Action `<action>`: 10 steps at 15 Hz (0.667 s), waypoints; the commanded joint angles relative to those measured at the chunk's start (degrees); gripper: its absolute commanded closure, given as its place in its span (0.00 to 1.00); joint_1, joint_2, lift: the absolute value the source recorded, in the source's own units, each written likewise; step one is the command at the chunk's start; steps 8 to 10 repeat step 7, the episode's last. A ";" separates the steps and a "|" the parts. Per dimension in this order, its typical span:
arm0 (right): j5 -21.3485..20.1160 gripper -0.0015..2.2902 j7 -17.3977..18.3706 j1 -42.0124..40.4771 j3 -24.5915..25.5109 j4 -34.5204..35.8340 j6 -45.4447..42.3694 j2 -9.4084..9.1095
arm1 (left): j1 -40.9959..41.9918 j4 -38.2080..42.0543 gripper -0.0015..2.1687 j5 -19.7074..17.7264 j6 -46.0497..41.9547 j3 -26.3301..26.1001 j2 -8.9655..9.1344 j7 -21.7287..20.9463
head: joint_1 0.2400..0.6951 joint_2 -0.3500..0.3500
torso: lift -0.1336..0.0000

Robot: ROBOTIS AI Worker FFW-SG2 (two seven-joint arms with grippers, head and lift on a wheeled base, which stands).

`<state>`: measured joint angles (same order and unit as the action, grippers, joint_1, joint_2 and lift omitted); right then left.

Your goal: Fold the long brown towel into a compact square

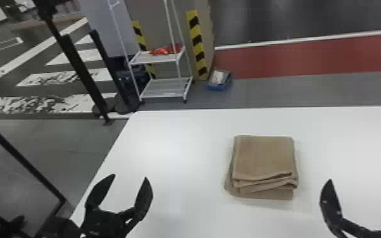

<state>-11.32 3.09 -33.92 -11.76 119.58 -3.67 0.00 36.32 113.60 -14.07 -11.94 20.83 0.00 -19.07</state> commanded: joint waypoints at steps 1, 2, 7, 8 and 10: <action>-0.11 0.03 -0.01 1.22 -1.07 -0.93 0.64 -0.05 | -0.11 -0.14 0.02 0.00 0.13 -0.09 0.15 0.00 | 1.00 0.97 | 0.06; -0.11 0.03 0.08 1.22 -1.16 -1.01 0.29 -0.05 | -0.11 -0.14 0.02 0.00 0.13 0.09 0.15 0.00 | 1.00 0.97 | 0.06; -0.11 0.03 0.69 1.22 -1.07 -1.10 0.29 -0.05 | -0.29 -0.40 0.02 0.00 0.13 0.18 0.15 0.00 | 1.00 0.99 | 0.06; -0.11 0.03 0.69 1.22 -1.07 -1.10 0.29 -0.05 | -0.29 -0.40 0.02 0.00 0.13 0.18 0.15 0.00 | 1.00 0.99 | 0.06; -0.11 0.03 0.69 1.22 -1.07 -1.10 0.29 -0.05 | -0.29 -0.40 0.02 0.00 0.13 0.18 0.15 0.00 | 1.00 0.99 | 0.06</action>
